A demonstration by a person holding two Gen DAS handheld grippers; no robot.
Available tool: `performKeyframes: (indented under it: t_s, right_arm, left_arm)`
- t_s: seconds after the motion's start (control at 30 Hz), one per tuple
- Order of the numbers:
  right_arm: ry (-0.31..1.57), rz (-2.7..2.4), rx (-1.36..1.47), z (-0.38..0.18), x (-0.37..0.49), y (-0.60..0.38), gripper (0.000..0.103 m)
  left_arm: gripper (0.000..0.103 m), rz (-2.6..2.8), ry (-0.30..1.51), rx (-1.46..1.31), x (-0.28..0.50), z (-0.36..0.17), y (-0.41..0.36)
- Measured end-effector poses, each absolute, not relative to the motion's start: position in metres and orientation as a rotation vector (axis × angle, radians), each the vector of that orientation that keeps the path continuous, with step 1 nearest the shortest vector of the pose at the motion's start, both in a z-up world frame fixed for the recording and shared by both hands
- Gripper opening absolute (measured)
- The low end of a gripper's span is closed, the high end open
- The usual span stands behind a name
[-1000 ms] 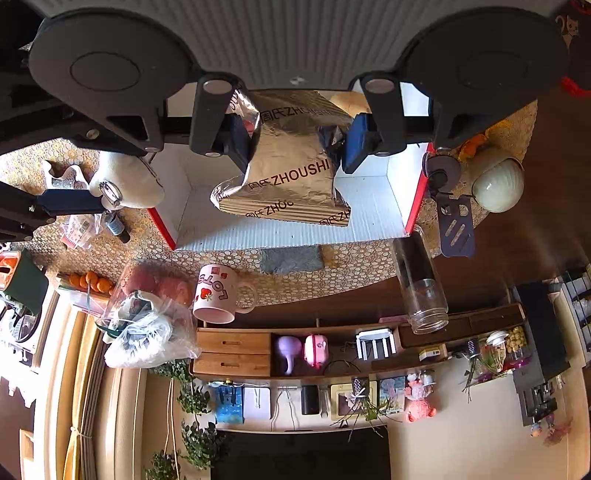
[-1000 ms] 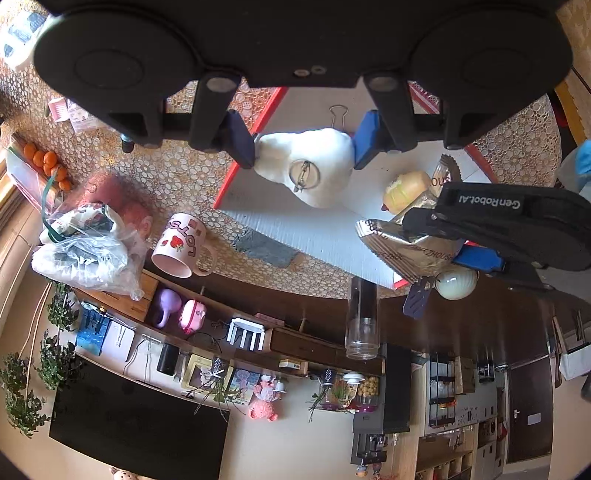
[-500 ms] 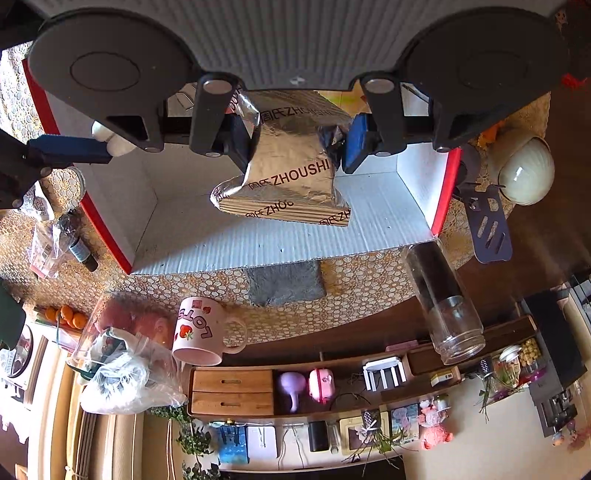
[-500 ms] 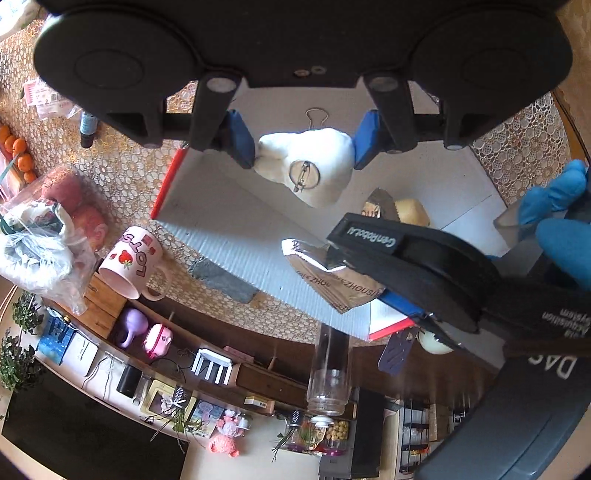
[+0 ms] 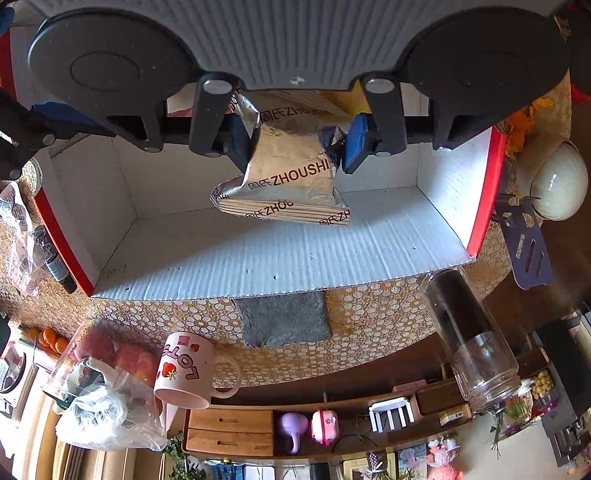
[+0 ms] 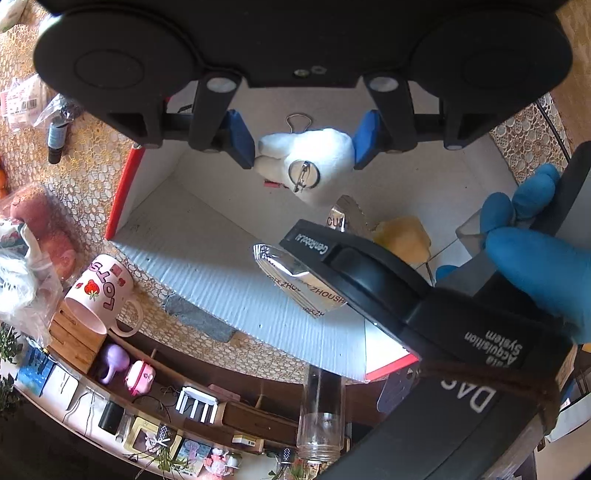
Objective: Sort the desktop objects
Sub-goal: 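Carry the white ornament and foil bag over the red box with both tools, then lower both items into the red box and open both tools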
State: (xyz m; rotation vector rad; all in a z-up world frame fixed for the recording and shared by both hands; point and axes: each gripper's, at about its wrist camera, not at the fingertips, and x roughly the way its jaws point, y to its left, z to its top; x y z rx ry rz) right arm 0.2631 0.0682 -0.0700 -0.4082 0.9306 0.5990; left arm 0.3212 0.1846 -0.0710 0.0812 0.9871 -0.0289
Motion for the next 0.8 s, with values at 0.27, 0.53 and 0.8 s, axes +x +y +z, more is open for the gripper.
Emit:
performKeyframes:
  t_s: [0.27, 0.53, 0.8]
  right_arm:
    - [0.951, 0.586, -0.368, -0.076, 0.275, 0.069, 0.057]
    - [0.962, 0.582, -0.351, -0.080, 0.283, 0.068, 0.059]
    - [0.938, 0.586, -0.348, -0.075, 0.280, 0.065, 0.066]
  left_arm:
    - [0.052, -0.067, 1.022, 0.120, 0.328, -0.077, 0.177]
    - [0.061, -0.115, 1.050, 0.172, 0.329, -0.082, 0.166]
    - [0.070, -0.105, 1.056, 0.115, 0.328, -0.082, 0.173]
